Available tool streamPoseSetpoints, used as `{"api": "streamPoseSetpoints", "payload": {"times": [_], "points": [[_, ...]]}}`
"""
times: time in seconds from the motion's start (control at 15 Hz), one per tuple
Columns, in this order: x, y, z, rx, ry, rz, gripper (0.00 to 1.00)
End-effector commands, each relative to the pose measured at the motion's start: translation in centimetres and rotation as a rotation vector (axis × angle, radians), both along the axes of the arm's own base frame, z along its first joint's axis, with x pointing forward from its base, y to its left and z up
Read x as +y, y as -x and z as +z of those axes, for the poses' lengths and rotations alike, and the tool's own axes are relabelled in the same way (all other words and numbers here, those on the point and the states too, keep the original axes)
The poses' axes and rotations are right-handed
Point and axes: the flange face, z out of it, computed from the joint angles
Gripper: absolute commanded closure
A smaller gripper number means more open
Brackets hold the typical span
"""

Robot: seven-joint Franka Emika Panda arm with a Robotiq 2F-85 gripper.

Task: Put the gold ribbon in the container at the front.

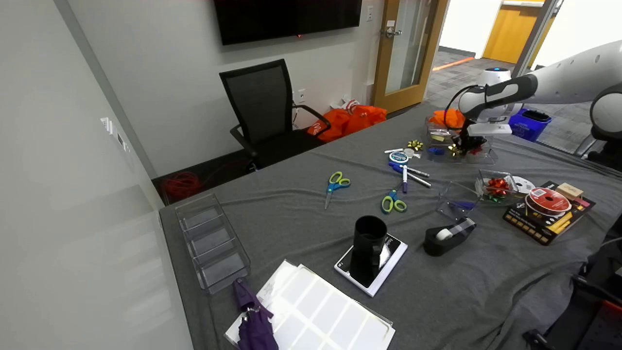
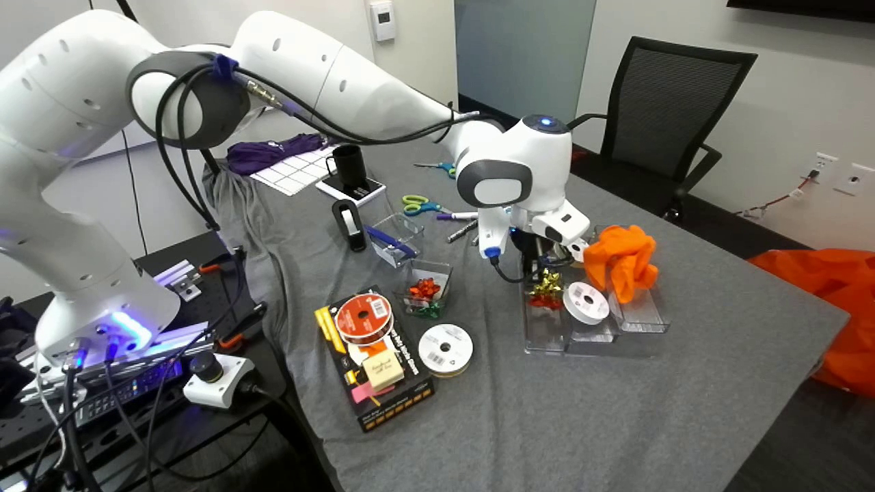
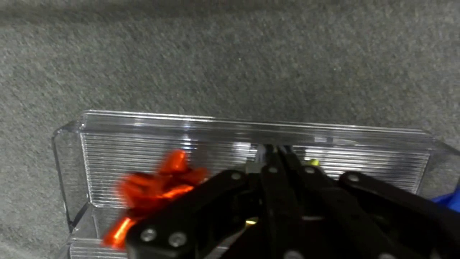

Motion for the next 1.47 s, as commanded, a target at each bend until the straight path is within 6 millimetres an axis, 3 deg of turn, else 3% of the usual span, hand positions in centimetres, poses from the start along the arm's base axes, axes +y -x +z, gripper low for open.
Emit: {"api": "streamPoseSetpoints", "payload": {"times": [0.0, 0.2, 0.47, 0.6, 0.87, 1.13, 1.2, 1.4], "points": [[-1.1, 0.3, 1.7, 0.011, -0.056, 0.008, 0.91], [-2.2, 0.7, 3.5, 0.030, -0.084, 0.029, 0.80], [-3.4, 1.4, 5.6, 0.052, -0.119, 0.047, 0.91], [-3.9, 1.5, 5.8, 0.049, -0.130, 0.052, 0.61], [-4.0, 1.1, 4.9, 0.008, -0.183, 0.026, 0.36], [-3.5, 0.6, 2.1, -0.027, -0.228, 0.011, 0.08], [-3.4, 0.5, 1.4, -0.033, -0.219, 0.011, 0.02], [-3.5, 0.0, -0.2, -0.053, -0.169, 0.018, 0.00]]}}
